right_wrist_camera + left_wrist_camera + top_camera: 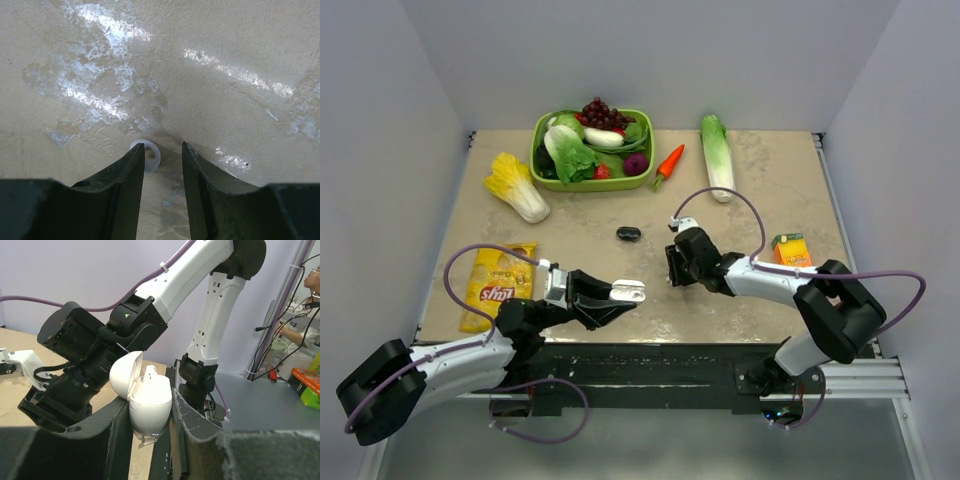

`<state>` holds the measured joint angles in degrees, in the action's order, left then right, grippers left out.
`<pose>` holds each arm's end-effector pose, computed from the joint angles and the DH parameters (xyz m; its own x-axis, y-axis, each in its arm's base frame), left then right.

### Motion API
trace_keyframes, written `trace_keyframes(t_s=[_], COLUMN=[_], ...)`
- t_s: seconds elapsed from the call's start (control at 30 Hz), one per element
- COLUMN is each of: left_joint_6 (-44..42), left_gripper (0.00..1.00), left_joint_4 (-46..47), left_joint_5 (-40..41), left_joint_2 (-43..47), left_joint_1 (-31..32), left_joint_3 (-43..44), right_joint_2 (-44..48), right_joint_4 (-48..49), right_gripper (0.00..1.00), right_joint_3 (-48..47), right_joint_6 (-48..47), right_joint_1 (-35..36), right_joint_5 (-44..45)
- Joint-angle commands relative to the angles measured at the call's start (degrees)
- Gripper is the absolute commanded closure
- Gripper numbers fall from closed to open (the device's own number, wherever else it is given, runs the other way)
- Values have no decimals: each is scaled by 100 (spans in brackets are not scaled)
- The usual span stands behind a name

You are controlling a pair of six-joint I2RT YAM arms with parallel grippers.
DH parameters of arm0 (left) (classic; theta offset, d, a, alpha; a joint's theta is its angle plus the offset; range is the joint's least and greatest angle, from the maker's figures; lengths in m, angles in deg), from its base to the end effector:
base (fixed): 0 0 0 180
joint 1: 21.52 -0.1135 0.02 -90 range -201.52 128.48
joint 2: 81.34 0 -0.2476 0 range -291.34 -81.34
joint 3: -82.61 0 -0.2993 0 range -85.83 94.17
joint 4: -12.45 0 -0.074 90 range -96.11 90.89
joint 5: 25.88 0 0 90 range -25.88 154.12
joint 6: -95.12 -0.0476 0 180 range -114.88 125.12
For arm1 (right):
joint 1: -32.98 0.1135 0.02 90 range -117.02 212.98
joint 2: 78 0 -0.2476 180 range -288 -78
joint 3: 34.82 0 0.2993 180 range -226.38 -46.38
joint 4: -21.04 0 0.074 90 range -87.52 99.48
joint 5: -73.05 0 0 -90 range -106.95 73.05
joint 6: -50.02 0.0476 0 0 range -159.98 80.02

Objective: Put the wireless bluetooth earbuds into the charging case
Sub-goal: Pick up the earbud from the center of the board.

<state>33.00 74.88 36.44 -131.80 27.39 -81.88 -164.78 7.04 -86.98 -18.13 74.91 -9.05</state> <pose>0.1218 -0.1734 0.1866 -0.1707 -0.4343 -0.8844 0.9712 0.0773 -0.2254 0.2517 0.2173 0.0998 -0.7393 -0.1685 -0.6519 -0.3438 0.9269 0.1503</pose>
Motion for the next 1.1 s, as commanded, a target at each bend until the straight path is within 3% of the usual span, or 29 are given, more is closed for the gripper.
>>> trace_keyframes(t_s=[0.0, 0.4, 0.53, 0.63, 0.73, 0.93, 1.07], left_joint_6=[-63, -28, -46, -37, -37, -133, -151], left_gripper=[100, 100, 100, 100, 100, 100, 100], left_joint_4=[1864, 1855, 1846, 1829, 1829, 1671, 1679], left_joint_5=[44, 26, 17, 26, 17, 192, 430], left_joint_2=[1, -61, -43, -43, -43, 62, 45], left_joint_1=[31, 49, 40, 40, 40, 40, 40], left_joint_3=[-8, 19, 10, 10, 19, -34, -87], right_joint_2=[-32, -67, -58, 65, 214, 1848, 2814], right_joint_4=[-2, 42, 50, 94, 112, -290, -889], right_gripper=[59, 63, 71, 88, 100, 100, 100], right_joint_3=[-1, 43, 52, 105, 157, 343, 44], right_joint_6=[-31, -5, 4, 13, 48, 118, -145], right_joint_1=[113, 236, 236, 228, 228, 228, 236], right_joint_5=[-131, -184, -201, -184, -105, 159, -199])
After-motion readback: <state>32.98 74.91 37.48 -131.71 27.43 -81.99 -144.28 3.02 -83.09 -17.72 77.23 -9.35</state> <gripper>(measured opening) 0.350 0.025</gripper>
